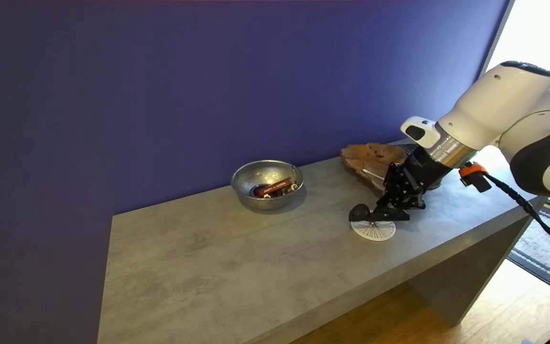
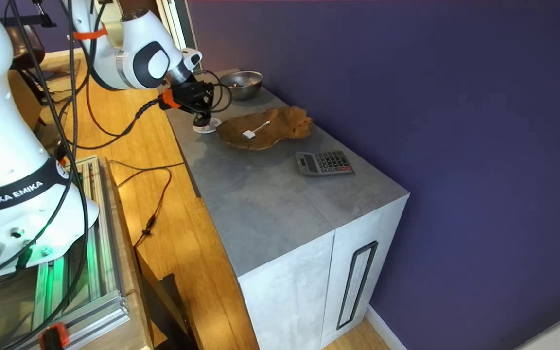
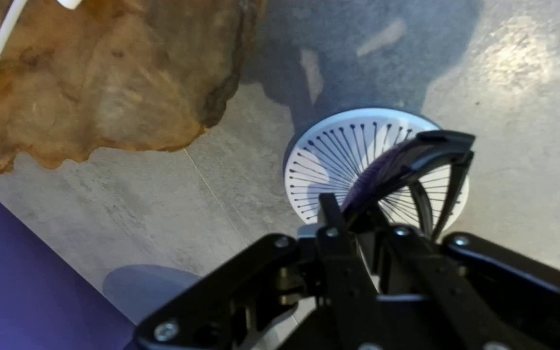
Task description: Put the sunglasses on the coaster
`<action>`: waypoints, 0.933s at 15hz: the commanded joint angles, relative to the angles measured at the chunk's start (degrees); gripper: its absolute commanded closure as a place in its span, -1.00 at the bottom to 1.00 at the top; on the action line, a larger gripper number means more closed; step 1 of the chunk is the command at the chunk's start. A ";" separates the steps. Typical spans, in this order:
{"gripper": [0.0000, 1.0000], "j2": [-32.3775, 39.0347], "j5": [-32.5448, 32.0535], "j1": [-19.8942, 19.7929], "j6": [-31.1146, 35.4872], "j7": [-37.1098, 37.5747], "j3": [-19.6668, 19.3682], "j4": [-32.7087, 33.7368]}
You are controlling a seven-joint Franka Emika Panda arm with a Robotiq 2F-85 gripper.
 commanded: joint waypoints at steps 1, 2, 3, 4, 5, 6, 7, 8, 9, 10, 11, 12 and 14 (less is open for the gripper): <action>0.19 1.38 1.48 1.65 -0.06 -0.35 -0.94 1.52; 0.08 1.66 1.71 1.85 0.01 -0.27 -1.17 1.79; -0.08 1.88 1.97 2.14 -0.01 -0.25 -1.44 2.00; -0.20 2.00 2.58 2.76 0.12 -0.28 -1.98 2.10; -0.36 1.90 2.93 3.11 0.48 -0.13 -2.18 1.98; -0.49 0.83 2.41 2.43 1.17 0.56 -1.29 1.27; -0.65 -0.60 1.49 1.16 1.47 1.43 0.24 0.45; -0.78 -2.20 0.15 -0.42 1.98 2.17 2.06 -0.49; -0.90 -4.83 -1.66 -2.40 2.38 2.89 4.35 -2.17; -0.98 -8.16 -2.48 -3.25 1.81 3.10 5.60 -4.51; -1.00 -10.75 -1.92 -3.06 1.76 2.96 5.92 -6.27; -1.00 -13.85 -0.65 -2.46 3.25 2.07 5.42 -8.86; -1.00 -8.30 0.50 -2.92 2.66 1.03 6.33 -3.96</action>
